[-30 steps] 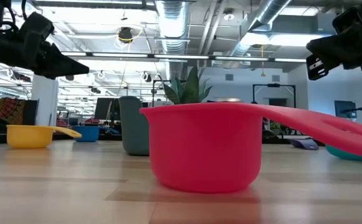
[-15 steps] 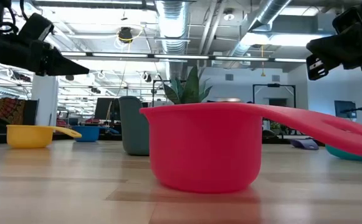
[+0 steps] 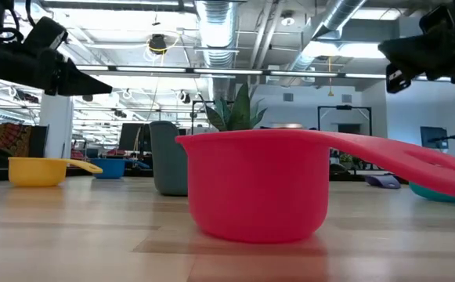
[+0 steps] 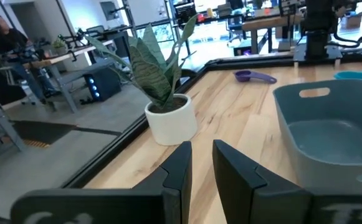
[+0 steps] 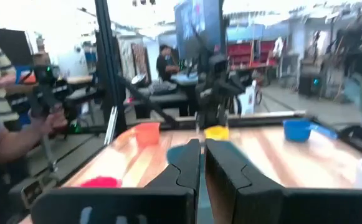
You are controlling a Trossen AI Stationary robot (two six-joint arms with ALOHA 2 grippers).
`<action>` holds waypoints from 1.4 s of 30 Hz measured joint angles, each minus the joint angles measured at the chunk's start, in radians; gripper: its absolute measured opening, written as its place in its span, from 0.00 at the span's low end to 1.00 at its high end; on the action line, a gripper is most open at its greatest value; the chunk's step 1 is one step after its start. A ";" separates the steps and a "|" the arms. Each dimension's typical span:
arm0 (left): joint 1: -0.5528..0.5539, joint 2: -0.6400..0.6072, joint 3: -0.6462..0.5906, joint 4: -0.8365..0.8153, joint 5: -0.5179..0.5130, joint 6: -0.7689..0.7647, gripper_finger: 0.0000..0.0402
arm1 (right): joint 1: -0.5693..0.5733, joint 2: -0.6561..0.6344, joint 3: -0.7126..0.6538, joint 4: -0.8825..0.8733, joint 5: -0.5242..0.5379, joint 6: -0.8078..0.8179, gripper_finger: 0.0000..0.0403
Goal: Nest measuring cups in basket
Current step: Stack the red measuring cup on top of the orange measuring cup
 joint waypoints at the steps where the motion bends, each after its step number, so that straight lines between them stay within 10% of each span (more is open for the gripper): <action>1: 0.001 0.000 0.000 0.018 0.000 0.014 0.14 | 0.000 0.000 0.000 0.014 0.001 0.000 0.12; 6: 0.006 0.000 0.000 0.047 -0.002 0.027 0.14 | 0.000 0.001 0.000 0.058 0.017 -0.001 0.12; 16: 0.006 0.000 -0.020 0.059 0.018 -0.109 0.14 | -0.001 0.001 0.000 0.026 0.381 0.068 0.12; 42: 0.129 0.075 -0.022 0.090 0.038 -0.168 0.14 | -0.002 0.001 0.027 0.029 0.577 0.014 0.23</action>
